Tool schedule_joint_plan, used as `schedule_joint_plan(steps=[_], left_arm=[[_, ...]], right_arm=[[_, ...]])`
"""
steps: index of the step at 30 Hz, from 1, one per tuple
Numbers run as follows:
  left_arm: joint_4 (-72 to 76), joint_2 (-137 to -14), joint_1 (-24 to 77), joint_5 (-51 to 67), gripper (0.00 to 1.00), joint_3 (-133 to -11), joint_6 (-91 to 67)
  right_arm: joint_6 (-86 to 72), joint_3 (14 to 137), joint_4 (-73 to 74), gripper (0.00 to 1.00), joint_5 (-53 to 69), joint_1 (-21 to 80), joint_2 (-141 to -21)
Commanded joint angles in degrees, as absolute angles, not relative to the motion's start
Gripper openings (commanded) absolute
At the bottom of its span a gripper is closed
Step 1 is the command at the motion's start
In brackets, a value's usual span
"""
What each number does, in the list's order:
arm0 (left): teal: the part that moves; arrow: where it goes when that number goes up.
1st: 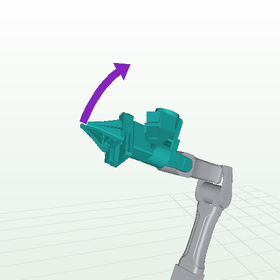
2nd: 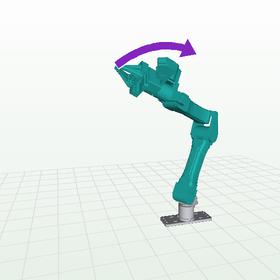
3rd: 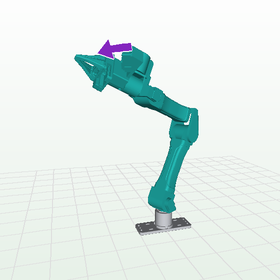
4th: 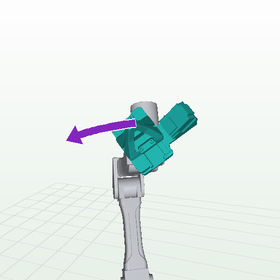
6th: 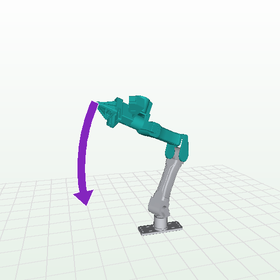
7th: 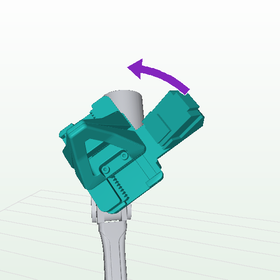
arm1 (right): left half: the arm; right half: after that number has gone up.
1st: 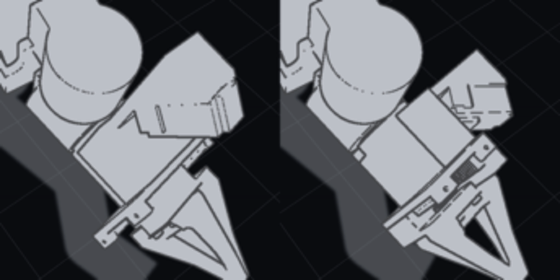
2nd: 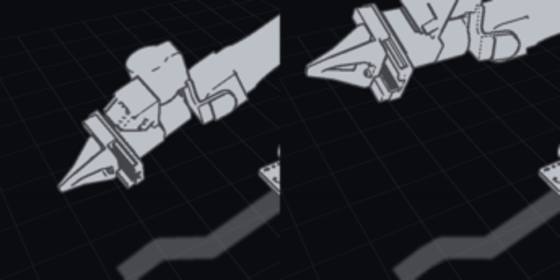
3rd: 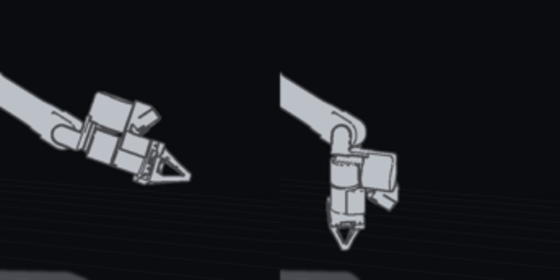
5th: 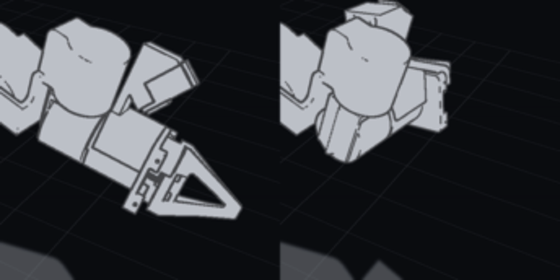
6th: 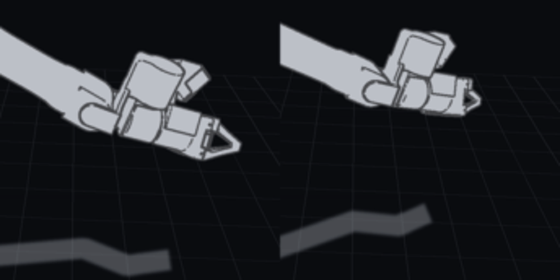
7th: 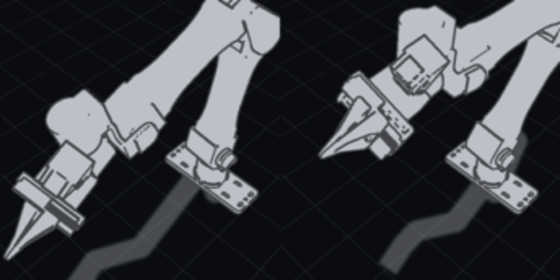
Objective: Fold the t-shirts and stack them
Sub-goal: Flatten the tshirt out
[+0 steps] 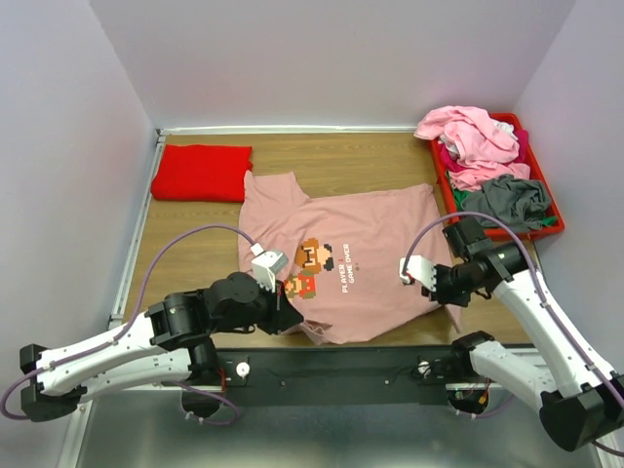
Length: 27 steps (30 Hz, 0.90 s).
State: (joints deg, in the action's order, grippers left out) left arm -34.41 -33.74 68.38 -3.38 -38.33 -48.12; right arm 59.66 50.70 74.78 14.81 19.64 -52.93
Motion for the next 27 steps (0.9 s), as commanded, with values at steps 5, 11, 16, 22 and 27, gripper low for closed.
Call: schedule_joint_plan(steps=[5, 11, 16, 22, 27], left_arm=[[-37.4, -32.3, 68.6, 4.7, 0.00, -37.9, -48.4], [-43.1, -31.2, 68.6, -3.2, 0.58, -44.6, -46.6], [-42.5, -34.9, 68.6, -21.2, 0.74, -52.0, -42.2], [-28.6, -41.9, 59.1, -31.1, 0.84, -54.7, -29.0], [-12.3, -47.0, 28.6, -4.0, 0.83, -50.5, -17.8]], right_arm=[[54.8, 48.4, 68.1, 0.40, 13.0, 19.3, -56.4], [42.7, 50.2, 54.9, 0.53, 10.5, 18.2, -59.3], [36.4, 52.8, 45.5, 0.55, 16.0, 12.3, -66.3], [34.5, 57.0, 40.6, 0.55, 30.0, 7.8, -74.4], [32.8, 60.3, 39.1, 0.58, 37.1, 4.1, -78.3]])
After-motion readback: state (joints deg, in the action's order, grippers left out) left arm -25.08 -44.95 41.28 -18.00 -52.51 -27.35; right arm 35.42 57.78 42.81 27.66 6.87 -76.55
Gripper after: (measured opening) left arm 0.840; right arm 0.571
